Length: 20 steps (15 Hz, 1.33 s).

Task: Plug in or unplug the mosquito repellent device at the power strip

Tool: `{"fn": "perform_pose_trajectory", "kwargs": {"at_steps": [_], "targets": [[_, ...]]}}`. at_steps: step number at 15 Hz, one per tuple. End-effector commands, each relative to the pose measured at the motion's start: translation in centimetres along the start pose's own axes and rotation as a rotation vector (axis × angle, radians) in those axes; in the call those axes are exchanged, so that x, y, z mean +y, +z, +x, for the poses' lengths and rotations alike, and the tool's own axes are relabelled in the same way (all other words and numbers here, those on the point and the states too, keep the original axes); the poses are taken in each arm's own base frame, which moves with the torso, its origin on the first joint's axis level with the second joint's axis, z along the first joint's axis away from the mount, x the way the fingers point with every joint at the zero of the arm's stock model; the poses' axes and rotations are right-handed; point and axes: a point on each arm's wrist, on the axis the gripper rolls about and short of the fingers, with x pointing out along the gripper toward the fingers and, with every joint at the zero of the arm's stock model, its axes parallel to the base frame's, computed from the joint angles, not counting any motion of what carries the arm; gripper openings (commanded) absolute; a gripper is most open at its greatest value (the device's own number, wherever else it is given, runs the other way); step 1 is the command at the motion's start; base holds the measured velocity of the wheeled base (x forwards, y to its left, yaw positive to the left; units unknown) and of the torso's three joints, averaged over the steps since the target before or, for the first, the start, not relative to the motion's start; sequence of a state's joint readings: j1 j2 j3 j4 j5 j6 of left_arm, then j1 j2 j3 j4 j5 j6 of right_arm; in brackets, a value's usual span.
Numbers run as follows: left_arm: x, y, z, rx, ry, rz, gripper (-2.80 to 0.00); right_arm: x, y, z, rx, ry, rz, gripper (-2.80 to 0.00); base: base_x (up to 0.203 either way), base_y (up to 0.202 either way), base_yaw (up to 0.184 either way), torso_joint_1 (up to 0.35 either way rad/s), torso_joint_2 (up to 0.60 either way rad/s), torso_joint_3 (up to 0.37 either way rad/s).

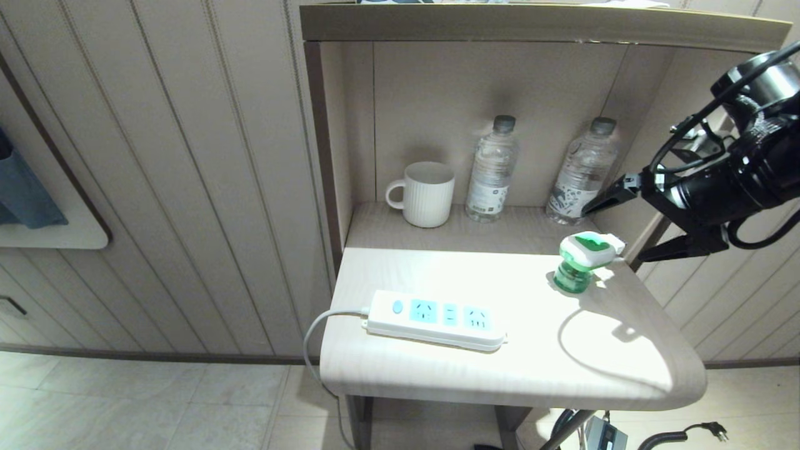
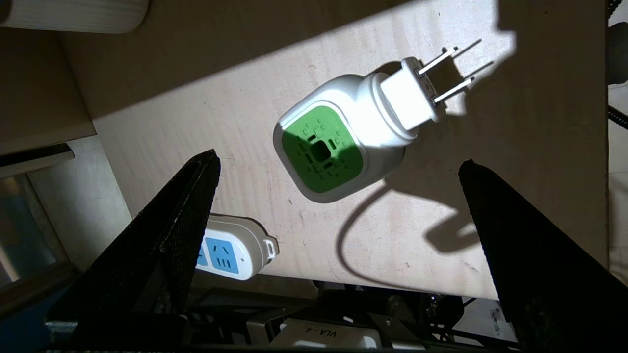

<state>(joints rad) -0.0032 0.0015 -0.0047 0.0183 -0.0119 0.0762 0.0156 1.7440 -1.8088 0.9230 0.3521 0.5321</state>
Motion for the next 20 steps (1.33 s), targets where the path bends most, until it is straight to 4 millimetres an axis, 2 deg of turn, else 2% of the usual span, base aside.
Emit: {"fn": "perform_pose_trajectory", "kwargs": {"at_steps": [1, 6, 16, 20], "targets": [[0.0, 0.0, 0.0, 0.0, 0.0, 0.0, -2.8, 0.5, 0.2, 0.6, 0.012, 0.009, -0.003, 0.0, 0.0, 0.0, 0.0, 0.0, 0.0, 0.0], [0.0, 0.0, 0.0, 0.0, 0.0, 0.0, -2.8, 1.6, 0.5, 1.4, 0.018, 0.031, -0.016, 0.0, 0.0, 0.0, 0.0, 0.0, 0.0, 0.0], [0.0, 0.0, 0.0, 0.0, 0.0, 0.0, -2.8, 1.6, 1.2, 1.7, -0.002, 0.03, -0.017, 0.0, 0.0, 0.0, 0.0, 0.0, 0.0, 0.0], [0.0, 0.0, 0.0, 0.0, 0.0, 0.0, -2.8, 1.5, 1.7, 2.7, 0.008, 0.024, -0.014, 0.0, 0.0, 0.0, 0.0, 0.0, 0.0, 0.0]]}}
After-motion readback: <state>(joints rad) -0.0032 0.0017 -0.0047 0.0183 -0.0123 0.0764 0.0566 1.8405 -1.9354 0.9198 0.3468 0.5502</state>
